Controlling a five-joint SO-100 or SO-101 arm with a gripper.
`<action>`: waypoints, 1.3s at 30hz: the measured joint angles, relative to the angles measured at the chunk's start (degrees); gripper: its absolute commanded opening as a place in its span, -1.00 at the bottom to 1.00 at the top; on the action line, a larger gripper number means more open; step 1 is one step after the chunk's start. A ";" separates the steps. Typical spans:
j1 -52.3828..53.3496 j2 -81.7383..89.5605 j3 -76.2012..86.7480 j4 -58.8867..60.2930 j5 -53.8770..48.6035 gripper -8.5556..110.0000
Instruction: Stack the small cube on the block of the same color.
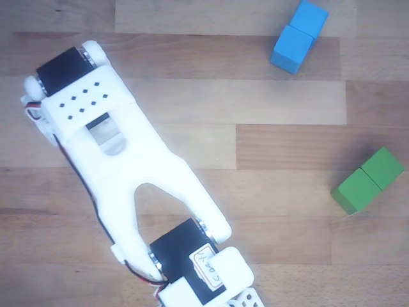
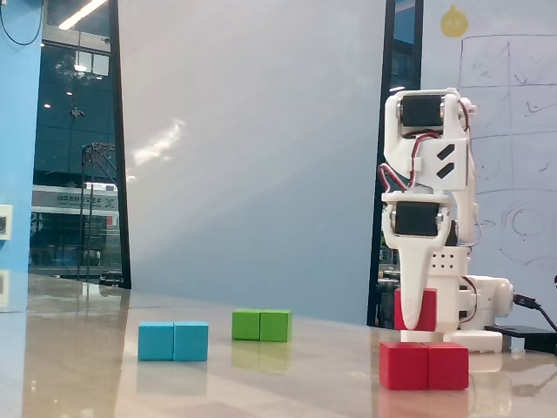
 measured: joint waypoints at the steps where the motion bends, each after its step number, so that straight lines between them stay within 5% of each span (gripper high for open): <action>1: 0.09 0.00 0.00 0.00 0.00 -0.83; 39: 0.09 -1.32 -3.78 -2.55 0.00 -0.83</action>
